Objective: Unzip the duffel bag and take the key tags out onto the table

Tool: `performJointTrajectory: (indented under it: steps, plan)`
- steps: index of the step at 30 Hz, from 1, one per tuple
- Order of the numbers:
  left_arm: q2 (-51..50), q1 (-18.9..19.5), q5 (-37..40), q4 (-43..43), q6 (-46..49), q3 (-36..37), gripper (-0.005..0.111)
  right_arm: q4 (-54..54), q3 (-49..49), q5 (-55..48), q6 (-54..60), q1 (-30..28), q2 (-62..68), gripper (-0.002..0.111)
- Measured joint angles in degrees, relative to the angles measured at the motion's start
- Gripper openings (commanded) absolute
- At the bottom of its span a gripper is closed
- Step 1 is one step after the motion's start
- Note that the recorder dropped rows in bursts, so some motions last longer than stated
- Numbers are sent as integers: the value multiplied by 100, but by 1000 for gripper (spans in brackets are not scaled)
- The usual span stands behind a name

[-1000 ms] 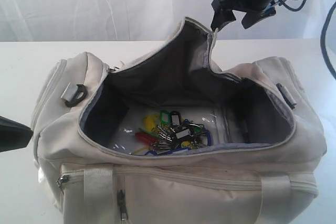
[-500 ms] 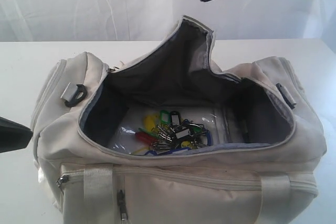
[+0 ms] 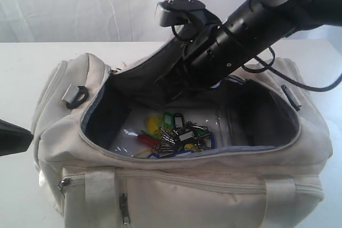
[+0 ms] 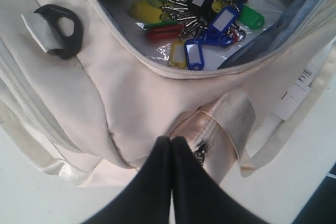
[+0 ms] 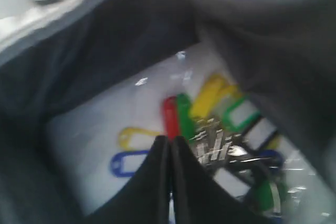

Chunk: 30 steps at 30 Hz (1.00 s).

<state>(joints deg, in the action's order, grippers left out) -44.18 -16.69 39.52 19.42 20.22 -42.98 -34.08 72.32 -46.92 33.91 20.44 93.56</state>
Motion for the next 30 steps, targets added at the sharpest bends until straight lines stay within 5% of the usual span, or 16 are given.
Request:
performJointTrajectory:
  steps: [11, 22, 30]
  plan:
    - [0, 0, 0, 14, 10, 0, 0, 3860, 2, 1322, -3767, -576, 527, 0]
    - [0, 0, 0, 128, 133, 0, 0, 4101, -2, 1455, -3977, -878, 778, 0]
    - [0, 0, -94, 128, 264, 0, 0, 3895, 59, 1098, -3699, -878, -518, 0]
